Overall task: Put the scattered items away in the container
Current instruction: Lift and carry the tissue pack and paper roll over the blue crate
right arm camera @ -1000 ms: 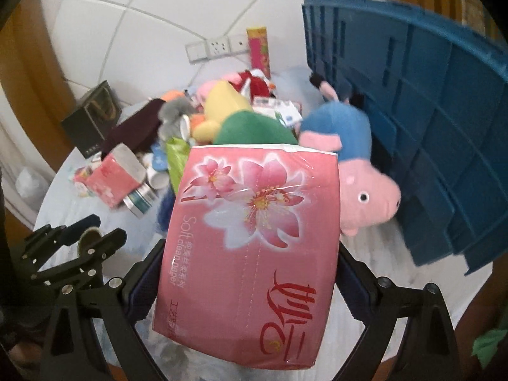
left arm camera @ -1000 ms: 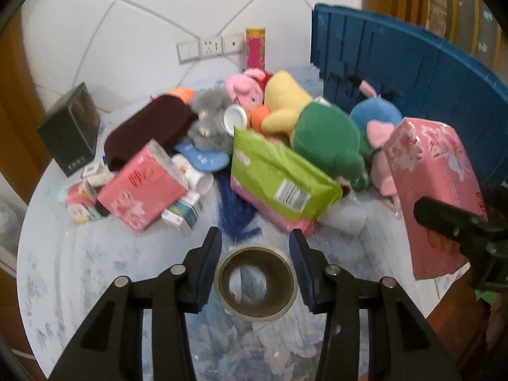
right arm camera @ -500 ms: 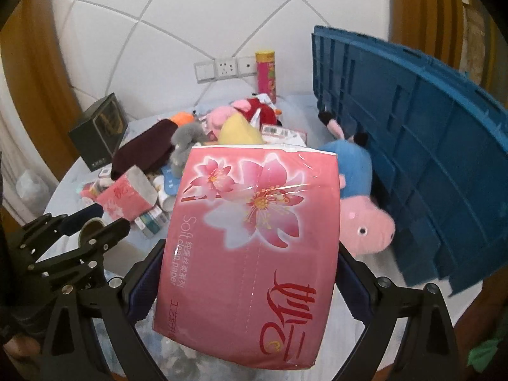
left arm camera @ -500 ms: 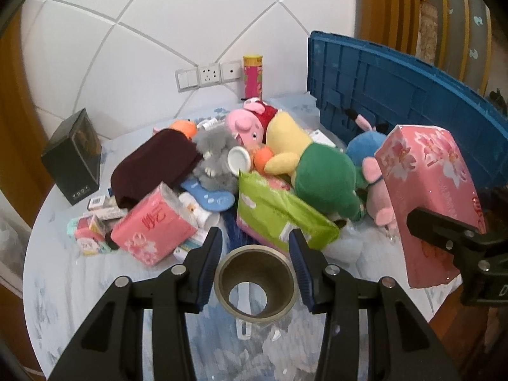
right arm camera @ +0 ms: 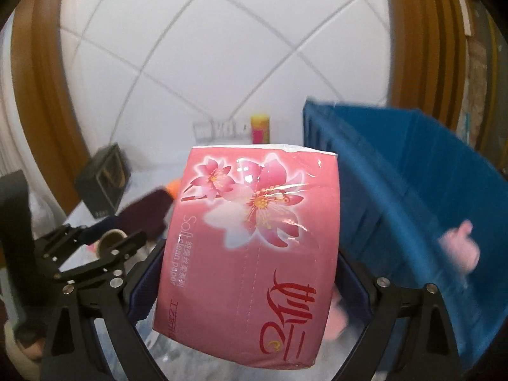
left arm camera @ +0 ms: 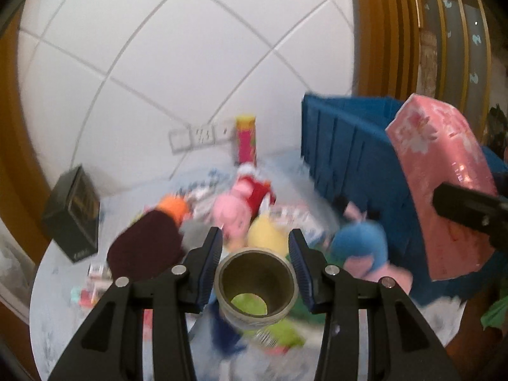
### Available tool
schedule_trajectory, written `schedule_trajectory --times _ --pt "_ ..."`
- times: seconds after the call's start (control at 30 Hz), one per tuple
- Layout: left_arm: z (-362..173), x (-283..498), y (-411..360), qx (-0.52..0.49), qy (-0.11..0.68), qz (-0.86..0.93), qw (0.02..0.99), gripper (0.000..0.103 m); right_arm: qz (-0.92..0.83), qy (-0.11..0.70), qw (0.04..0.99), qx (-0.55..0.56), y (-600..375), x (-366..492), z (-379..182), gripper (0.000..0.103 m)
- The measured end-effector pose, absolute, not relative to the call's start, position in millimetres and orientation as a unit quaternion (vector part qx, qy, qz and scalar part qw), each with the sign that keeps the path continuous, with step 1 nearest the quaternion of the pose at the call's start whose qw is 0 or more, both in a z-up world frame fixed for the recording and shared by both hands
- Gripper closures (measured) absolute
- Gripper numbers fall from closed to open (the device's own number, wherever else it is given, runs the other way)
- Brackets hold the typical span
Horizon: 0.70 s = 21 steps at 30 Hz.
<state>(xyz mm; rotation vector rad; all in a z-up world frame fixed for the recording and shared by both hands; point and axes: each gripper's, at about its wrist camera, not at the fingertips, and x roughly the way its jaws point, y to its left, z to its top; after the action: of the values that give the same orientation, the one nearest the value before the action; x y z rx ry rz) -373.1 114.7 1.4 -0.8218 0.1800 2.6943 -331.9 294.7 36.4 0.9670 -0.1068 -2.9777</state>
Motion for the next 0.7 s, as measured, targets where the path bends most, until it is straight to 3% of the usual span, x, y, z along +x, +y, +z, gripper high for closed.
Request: schedule_trajectory --times 0.37,0.7 --pt "107 -400 287 -0.210 0.062 0.952 0.211 0.060 -0.967 -0.022 -0.077 0.242 456 -320 133 0.008" --pt "124 -408 442 -0.226 0.097 0.930 0.275 0.060 -0.952 -0.032 -0.139 0.272 581 -307 124 0.008"
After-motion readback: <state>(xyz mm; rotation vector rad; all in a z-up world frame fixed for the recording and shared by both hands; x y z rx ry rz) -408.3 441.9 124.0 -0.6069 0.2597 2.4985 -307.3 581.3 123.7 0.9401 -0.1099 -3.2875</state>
